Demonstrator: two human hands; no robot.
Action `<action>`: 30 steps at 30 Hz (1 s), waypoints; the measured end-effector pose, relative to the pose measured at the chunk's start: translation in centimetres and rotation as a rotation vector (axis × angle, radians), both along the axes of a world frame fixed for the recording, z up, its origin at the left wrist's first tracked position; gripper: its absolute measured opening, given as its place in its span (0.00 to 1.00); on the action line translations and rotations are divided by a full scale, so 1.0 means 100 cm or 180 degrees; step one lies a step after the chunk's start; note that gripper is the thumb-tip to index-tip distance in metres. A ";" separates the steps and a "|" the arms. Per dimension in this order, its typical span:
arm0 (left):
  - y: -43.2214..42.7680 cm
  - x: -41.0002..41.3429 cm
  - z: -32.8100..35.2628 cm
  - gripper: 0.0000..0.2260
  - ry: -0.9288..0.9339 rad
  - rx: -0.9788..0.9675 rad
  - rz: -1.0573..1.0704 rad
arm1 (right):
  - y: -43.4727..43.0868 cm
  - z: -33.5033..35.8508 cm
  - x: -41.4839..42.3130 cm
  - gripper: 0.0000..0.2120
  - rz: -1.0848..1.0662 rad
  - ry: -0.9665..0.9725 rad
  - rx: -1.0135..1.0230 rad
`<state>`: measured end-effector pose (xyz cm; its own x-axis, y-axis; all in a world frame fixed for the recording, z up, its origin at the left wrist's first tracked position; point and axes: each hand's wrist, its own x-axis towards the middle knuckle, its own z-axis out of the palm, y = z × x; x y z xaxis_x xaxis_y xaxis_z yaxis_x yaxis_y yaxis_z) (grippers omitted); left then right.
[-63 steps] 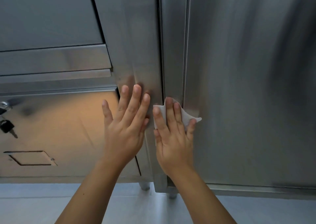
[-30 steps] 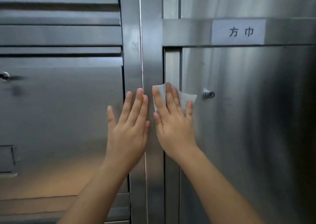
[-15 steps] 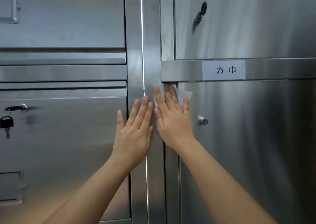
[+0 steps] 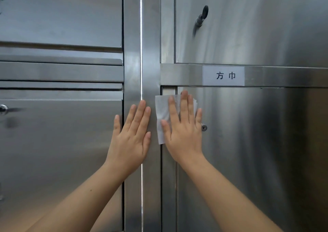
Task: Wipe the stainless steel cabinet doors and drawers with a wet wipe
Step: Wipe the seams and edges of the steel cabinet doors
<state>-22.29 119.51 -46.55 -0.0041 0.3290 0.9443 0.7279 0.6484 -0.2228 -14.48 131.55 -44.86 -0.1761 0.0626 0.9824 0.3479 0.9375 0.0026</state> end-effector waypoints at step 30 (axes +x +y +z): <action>0.002 -0.002 -0.001 0.25 0.0050 0.0044 0.0050 | 0.002 0.014 -0.012 0.27 -0.1203 -0.0037 -0.0076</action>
<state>-22.50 119.71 -46.65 0.0057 0.3159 0.9488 0.7141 0.6629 -0.2250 -15.64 131.74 -43.50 -0.1472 0.1480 0.9780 0.6693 0.7429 -0.0117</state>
